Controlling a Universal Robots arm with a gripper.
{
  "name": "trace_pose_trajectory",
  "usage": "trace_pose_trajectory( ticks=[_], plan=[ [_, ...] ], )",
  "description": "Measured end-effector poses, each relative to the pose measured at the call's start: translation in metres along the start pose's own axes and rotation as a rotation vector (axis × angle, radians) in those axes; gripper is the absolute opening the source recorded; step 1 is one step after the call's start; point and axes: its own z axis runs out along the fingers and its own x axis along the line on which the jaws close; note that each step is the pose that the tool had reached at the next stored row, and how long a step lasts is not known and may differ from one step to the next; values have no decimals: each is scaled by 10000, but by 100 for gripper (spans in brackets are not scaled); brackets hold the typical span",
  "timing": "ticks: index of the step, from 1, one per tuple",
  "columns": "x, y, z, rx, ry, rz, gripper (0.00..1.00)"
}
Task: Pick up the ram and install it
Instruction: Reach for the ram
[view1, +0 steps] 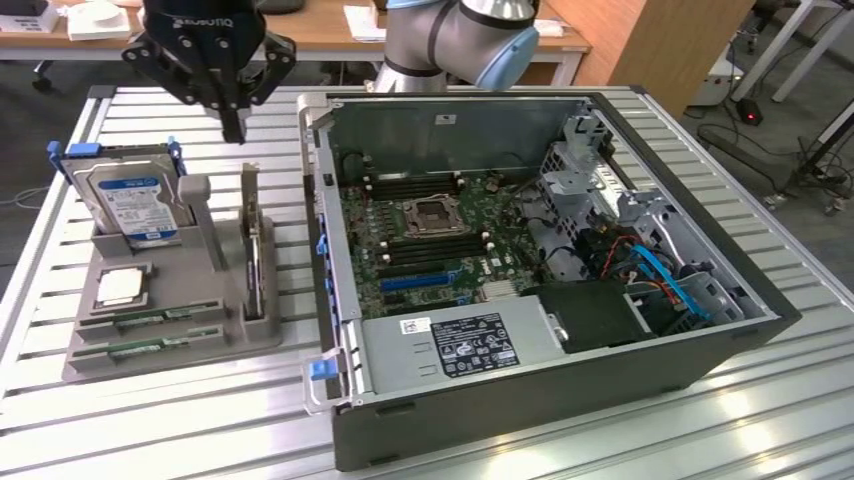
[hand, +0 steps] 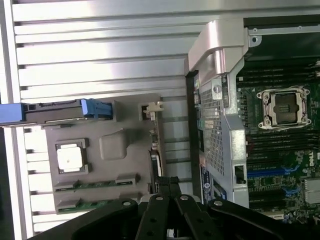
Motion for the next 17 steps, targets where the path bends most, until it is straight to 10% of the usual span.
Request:
trace_pose_trajectory(
  ticks=[17],
  plan=[
    [401,-36,-10,2,-2,40,9]
  ],
)
